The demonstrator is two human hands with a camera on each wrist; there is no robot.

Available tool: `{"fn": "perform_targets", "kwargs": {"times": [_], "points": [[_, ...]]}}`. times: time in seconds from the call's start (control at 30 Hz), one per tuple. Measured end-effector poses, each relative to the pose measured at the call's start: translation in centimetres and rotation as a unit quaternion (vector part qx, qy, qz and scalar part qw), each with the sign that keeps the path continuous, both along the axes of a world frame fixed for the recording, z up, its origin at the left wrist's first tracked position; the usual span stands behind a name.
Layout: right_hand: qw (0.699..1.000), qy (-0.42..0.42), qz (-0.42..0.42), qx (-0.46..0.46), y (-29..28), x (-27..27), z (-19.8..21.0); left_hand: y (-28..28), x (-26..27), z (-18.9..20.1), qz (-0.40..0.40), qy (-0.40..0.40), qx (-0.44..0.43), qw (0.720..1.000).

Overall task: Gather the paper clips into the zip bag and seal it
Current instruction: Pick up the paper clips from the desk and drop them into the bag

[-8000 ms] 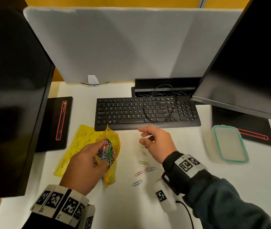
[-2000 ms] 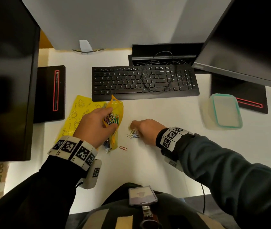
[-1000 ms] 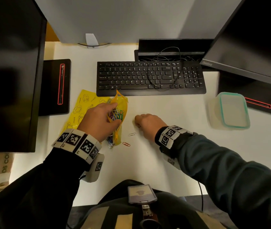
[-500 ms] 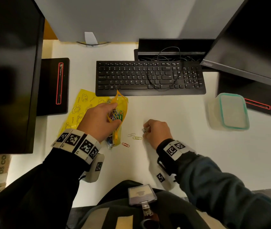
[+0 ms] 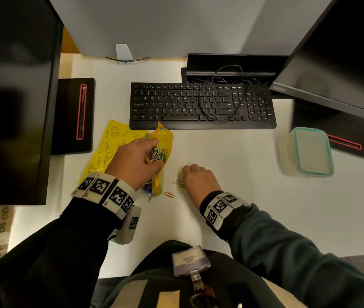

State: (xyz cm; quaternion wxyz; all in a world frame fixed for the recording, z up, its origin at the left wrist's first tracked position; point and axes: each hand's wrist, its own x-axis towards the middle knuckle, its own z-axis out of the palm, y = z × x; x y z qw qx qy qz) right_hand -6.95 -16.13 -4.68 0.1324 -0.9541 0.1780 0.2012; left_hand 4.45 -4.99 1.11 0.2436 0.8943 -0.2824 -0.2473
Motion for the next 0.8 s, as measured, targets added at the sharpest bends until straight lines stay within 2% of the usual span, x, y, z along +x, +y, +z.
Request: {"fn": "perform_targets", "kwargs": {"times": [0.23, 0.8], "points": [[0.996, 0.000, 0.020, 0.089, -0.1, -1.2, 0.5, 0.3, -0.1, 0.1, 0.001, -0.006, -0.006, 1.000], [1.000, 0.004, -0.003, -0.021, 1.7, -0.3, -0.4, 0.3, -0.5, 0.2, 0.009, -0.010, -0.003, 1.000]]}}
